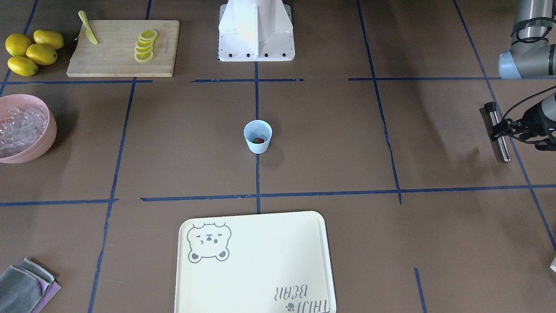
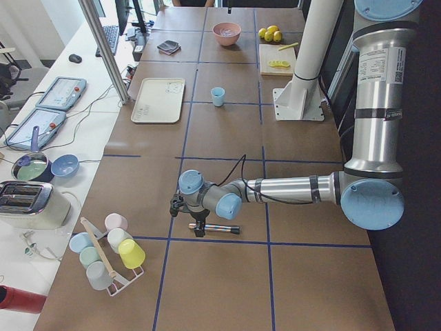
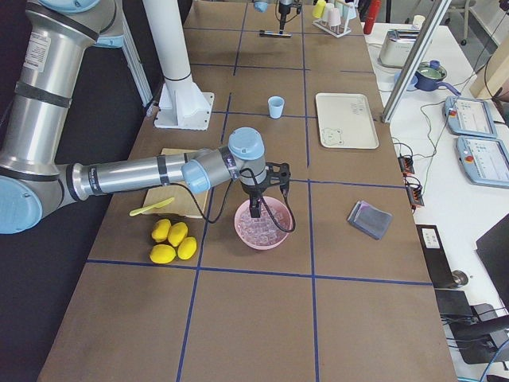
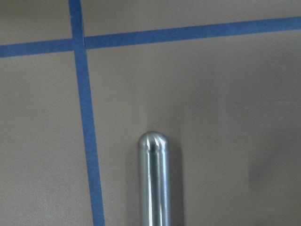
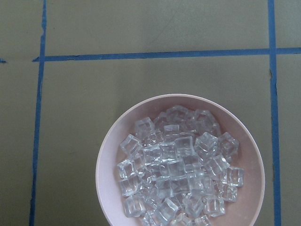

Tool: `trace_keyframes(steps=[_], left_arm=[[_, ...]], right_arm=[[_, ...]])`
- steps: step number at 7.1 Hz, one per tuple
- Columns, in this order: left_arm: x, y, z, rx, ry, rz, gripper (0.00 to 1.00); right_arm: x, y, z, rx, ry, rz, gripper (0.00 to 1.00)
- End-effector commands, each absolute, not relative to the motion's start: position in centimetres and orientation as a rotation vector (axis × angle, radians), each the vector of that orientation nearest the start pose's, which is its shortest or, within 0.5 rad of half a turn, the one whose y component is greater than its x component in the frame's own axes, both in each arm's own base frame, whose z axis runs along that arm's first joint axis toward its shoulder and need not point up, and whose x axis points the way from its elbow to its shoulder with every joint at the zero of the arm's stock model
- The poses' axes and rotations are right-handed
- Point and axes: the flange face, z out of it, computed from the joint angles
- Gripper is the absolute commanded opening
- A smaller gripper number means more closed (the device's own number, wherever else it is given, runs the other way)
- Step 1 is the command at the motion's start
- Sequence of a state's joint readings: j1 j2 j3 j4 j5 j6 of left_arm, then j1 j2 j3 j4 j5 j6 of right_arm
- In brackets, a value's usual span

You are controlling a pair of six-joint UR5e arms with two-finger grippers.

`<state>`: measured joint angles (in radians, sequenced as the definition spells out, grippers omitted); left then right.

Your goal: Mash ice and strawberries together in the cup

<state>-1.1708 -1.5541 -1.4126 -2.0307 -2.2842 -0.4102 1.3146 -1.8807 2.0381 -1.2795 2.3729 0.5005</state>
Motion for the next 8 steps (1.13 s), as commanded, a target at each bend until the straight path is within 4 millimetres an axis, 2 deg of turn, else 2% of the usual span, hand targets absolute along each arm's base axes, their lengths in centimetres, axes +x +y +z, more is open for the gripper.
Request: trace_keyframes(steps=[1, 2, 4, 5, 6, 7, 8], left_arm=[[13.5, -48.9, 70.5, -0.04, 0.755, 0.089, 0.94], [13.9, -49.7, 70.8, -0.045, 0.753, 0.089, 0.94], [13.9, -49.8, 72.2, -0.034, 0.757, 0.093, 0.94], [14.0, -50.0, 72.5, -0.033, 0.759, 0.094, 0.88], [14.0, -50.0, 72.4, -0.032, 0.76, 0.093, 0.77], [14.1, -50.1, 72.2, -0.041, 0.762, 0.065, 0.45], [14.4, -50.7, 71.1, -0.035, 0.774, 0.045, 0.07]], right_arm=[[-3.6, -38.1, 52.4, 0.104, -0.889, 0.049, 0.99], [-3.6, -38.1, 52.4, 0.103, -0.89, 0.049, 0.99], [-3.6, -38.1, 52.5, 0.102, -0.889, 0.051, 0.99], [-3.6, -38.1, 52.5, 0.102, -0.889, 0.051, 0.99], [-3.6, -38.1, 52.5, 0.102, -0.889, 0.051, 0.99], [-3.6, -38.1, 52.5, 0.102, -0.889, 0.051, 0.99], [-3.6, -38.1, 52.5, 0.102, -0.889, 0.051, 0.99]])
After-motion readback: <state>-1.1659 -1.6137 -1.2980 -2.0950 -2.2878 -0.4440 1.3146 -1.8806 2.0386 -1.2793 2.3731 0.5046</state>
